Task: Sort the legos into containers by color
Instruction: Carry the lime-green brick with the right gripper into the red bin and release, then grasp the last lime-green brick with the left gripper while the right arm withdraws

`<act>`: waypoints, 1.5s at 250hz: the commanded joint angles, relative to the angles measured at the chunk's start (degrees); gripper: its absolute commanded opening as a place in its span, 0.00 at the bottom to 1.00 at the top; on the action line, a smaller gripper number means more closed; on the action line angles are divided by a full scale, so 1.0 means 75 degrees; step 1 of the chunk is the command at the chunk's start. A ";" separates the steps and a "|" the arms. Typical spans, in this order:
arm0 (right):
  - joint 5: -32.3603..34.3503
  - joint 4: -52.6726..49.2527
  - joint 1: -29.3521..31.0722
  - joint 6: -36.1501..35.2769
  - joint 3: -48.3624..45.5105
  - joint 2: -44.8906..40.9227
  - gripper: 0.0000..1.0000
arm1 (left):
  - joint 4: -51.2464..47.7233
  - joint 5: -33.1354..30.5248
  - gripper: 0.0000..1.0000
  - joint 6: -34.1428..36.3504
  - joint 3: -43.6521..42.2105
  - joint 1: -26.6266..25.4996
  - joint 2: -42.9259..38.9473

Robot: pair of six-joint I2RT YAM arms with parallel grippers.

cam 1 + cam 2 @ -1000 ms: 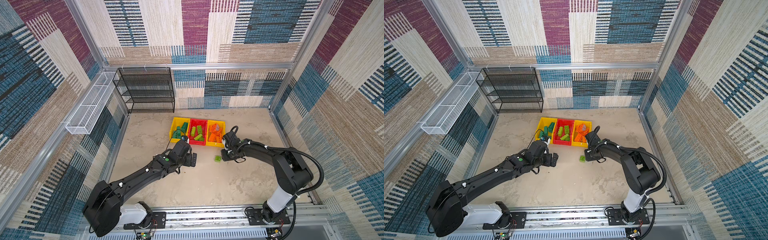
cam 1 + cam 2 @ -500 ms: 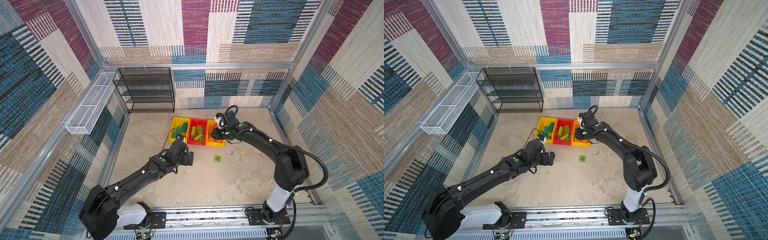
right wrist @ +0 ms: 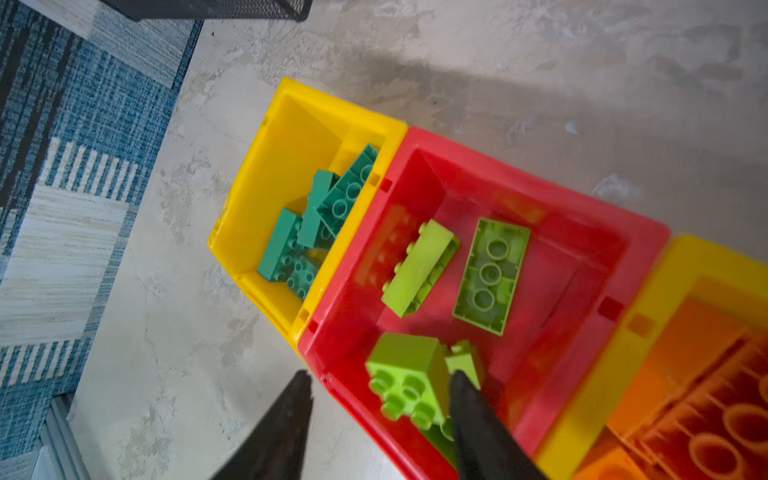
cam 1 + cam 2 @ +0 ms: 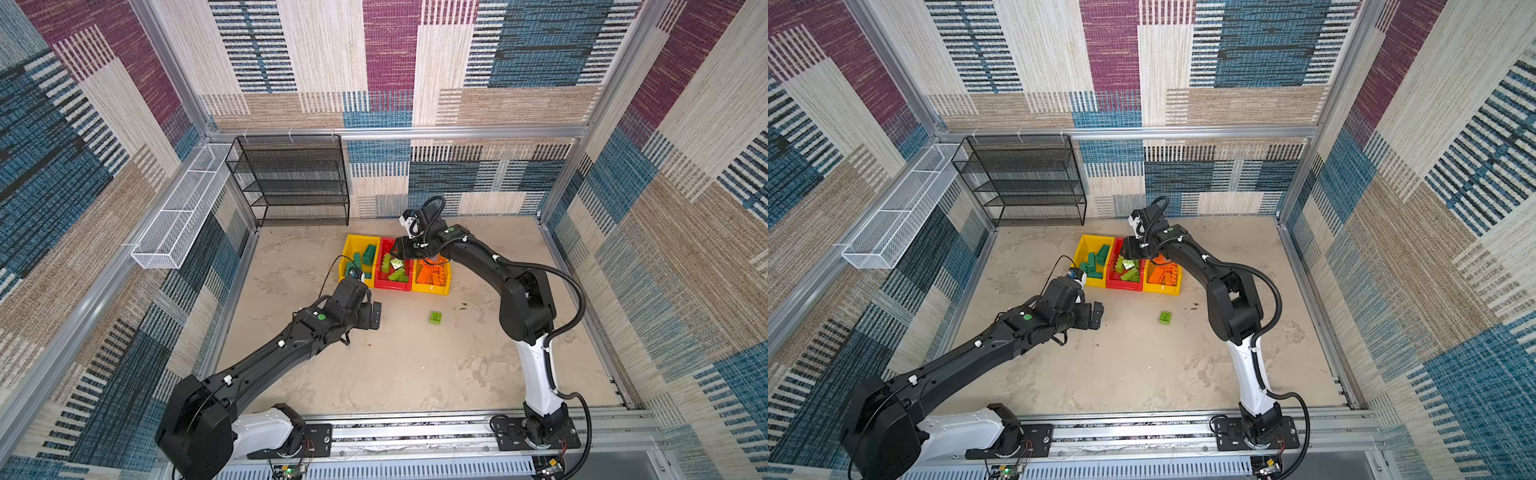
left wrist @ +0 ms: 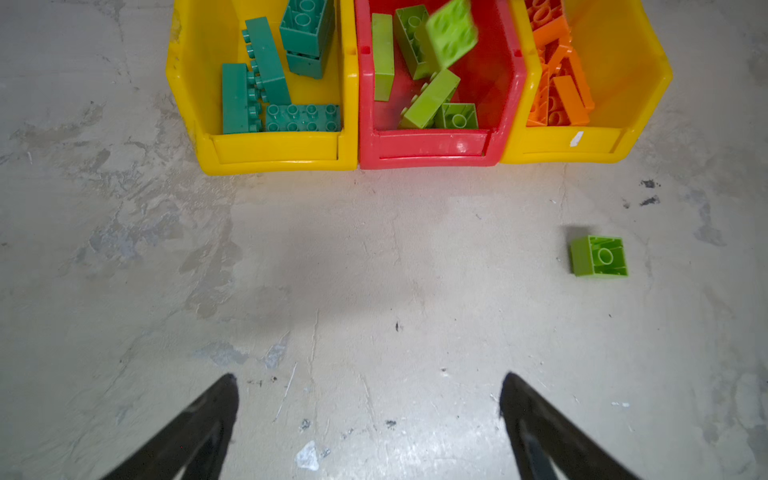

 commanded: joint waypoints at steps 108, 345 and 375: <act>0.2439 -0.0722 -0.1300 0.0615 -0.3350 -0.3369 1.00 | 0.0043 0.0615 0.99 -0.0460 0.1069 -0.1078 0.1739; 0.2274 -0.1400 -0.3421 0.0407 -0.7040 -0.7687 1.00 | -0.1354 0.1115 0.77 -0.0785 0.5984 -0.2231 0.6968; 0.2209 -0.1388 -0.3424 0.0438 -0.7025 -0.7660 1.00 | -0.1596 0.0955 0.66 -0.0686 0.6228 -0.2230 0.7162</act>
